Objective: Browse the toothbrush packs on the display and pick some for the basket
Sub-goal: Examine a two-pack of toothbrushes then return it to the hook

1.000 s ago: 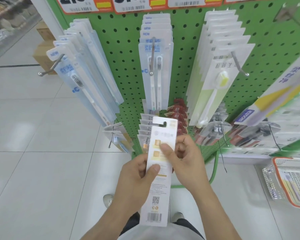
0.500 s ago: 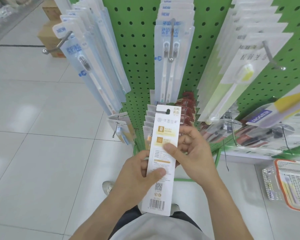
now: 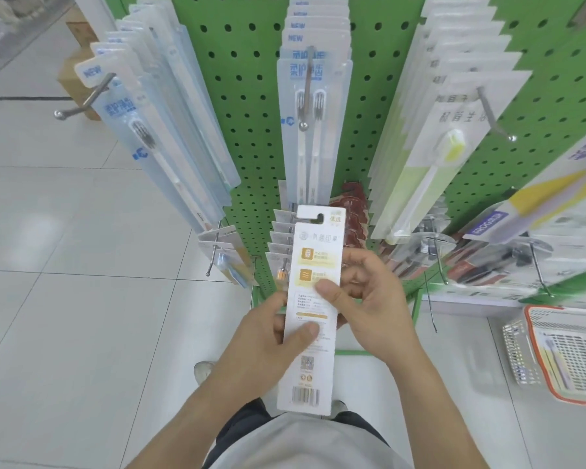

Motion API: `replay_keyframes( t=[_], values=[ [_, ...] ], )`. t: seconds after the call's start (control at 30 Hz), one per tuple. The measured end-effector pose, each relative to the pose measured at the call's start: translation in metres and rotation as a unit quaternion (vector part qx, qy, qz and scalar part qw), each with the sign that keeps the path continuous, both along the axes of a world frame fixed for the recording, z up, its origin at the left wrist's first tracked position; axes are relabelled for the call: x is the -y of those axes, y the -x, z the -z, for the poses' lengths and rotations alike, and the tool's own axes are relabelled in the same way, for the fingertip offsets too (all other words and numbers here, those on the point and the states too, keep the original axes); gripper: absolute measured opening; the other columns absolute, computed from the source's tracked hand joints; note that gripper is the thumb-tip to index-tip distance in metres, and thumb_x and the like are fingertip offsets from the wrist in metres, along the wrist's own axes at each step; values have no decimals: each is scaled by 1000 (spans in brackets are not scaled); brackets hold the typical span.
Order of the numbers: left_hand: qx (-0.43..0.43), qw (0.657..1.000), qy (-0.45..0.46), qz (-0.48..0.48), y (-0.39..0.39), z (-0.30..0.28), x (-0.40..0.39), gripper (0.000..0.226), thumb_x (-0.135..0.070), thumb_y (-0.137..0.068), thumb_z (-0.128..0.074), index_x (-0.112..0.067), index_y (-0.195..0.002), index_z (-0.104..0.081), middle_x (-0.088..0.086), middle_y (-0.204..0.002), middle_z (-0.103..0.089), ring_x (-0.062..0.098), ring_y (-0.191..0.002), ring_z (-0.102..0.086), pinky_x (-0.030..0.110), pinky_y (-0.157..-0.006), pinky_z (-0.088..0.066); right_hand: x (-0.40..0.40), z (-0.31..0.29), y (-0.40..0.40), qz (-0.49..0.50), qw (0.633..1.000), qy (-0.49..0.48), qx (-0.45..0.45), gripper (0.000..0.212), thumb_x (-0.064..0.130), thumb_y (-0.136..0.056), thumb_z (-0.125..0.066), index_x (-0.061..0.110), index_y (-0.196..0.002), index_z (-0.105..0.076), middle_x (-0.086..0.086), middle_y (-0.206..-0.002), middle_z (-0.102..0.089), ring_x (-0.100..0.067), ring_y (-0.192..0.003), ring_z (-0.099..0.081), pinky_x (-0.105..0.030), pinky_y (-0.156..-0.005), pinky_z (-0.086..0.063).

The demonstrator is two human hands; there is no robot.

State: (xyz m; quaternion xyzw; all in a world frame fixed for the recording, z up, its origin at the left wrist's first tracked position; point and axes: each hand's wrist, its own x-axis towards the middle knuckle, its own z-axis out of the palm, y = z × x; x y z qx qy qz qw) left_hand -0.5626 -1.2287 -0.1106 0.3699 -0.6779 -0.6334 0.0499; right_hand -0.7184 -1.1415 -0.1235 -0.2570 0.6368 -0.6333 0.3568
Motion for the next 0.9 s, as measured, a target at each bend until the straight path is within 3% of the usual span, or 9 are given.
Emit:
replay_keyframes(
  t=[0.13,0.23,0.4,0.5,0.57,0.67,0.77,0.9],
  values=[
    [0,999,14,-41,2,4,-1,18,-22,-93,-71,-22,-110,-69,-8,-96,-79,13,-87,-76,40,-80,-62,-6,3,1,-52,999,-2,-14,34,11,-87,-77,27,-115,-65,-15,-87,-70,-37,-79,-72,-48,-48,-59],
    [3,995,48,-92,0,5,2,19,-22,-89,-75,-22,-106,-68,-8,-93,-78,16,-80,-76,42,-73,-63,-7,6,0,-84,996,0,-29,33,13,-88,-77,23,-116,-65,-14,-85,-69,-38,-77,-70,-41,-49,-57],
    [-7,992,78,-104,-2,2,8,19,-21,-88,-76,-24,-105,-67,-17,-94,-77,7,-82,-74,26,-67,-58,-4,6,-5,-107,993,-19,-35,32,27,-81,-80,17,-108,-67,-8,-86,-73,-34,-76,-68,-45,-52,-60],
    [-3,994,90,-70,-6,2,10,21,-31,-88,-76,-30,-106,-67,-17,-96,-76,7,-86,-73,28,-74,-59,-4,6,-3,-149,987,-59,-13,51,26,-80,-84,19,-125,-60,-12,-83,-70,-28,-74,-70,-41,-54,-61],
    [4,994,102,-37,-7,1,10,26,-41,-86,-74,-36,-110,-65,-20,-99,-75,7,-88,-71,29,-75,-58,-5,5,-3,-175,983,-62,-1,44,19,-86,-81,21,-126,-62,-22,-91,-71,-34,-78,-73,-37,-56,-61],
    [-1,980,188,-63,-10,3,6,45,-42,-85,-76,-42,-124,-54,-27,-111,-66,1,-102,-64,19,-83,-53,-5,3,-8,-162,985,-63,-24,29,15,-91,-76,22,-117,-69,-18,-90,-73,-29,-72,-73,-39,-56,-62],
    [-51,952,282,-107,-10,0,-2,50,-27,-90,-71,-35,-135,-51,-23,-123,-57,2,-117,-57,13,-92,-46,-4,6,-14,-119,981,-102,-116,26,23,-89,-76,32,-111,-67,-7,-78,-71,-22,-63,-69,-42,-58,-61],
    [-47,965,242,-89,-2,-7,-15,67,-49,-82,-70,-33,-142,-46,-23,-128,-55,-5,-123,-53,14,-92,-49,-1,11,-26,-100,946,-127,-279,33,22,-83,-79,39,-92,-52,7,-65,-63,-8,-65,-61,-14,-54,-42]
  ],
)
